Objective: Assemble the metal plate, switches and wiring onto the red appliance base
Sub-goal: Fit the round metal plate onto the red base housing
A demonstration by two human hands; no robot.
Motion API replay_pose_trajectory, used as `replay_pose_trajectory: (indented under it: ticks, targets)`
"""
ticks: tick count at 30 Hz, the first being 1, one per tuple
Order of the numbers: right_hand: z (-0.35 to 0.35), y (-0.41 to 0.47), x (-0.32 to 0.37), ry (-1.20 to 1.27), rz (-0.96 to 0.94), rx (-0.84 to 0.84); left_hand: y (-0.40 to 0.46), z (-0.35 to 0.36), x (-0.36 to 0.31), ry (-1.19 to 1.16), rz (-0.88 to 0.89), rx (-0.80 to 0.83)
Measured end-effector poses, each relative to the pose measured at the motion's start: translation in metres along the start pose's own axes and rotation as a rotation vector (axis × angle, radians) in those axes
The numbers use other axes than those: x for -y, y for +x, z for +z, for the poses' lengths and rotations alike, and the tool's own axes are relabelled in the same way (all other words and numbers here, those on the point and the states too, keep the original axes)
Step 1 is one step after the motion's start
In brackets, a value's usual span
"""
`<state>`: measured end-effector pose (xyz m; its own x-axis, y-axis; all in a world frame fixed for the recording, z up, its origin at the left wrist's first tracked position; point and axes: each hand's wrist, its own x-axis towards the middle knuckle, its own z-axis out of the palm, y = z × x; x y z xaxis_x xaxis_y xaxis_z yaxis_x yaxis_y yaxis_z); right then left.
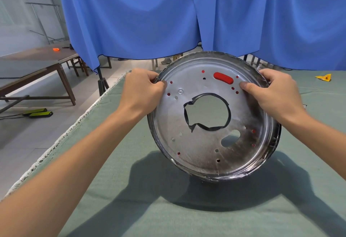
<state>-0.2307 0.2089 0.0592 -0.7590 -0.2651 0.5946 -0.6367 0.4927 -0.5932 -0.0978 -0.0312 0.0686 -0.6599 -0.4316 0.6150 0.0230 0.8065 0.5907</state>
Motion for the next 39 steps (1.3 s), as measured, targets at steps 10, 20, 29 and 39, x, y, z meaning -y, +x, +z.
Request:
replay_pose_trajectory:
  ticks: [10, 20, 29, 39]
  targets:
    - [-0.0004, -0.0006, 0.0003, -0.003, 0.046, -0.002, -0.0011, 0.0016, 0.0025, -0.076, -0.032, -0.042]
    - [0.0005, -0.0012, 0.0009, 0.016, 0.064, -0.006, -0.0012, 0.0016, 0.0027, -0.196, -0.051, -0.092]
    - [-0.0009, -0.002, 0.002, 0.011, 0.057, -0.028, -0.0074, 0.0006, 0.0049, -0.254, -0.027, -0.084]
    - [0.0008, 0.0032, 0.0017, -0.019, 0.084, 0.006, -0.0021, 0.0004, 0.0091, -0.266, -0.028, -0.017]
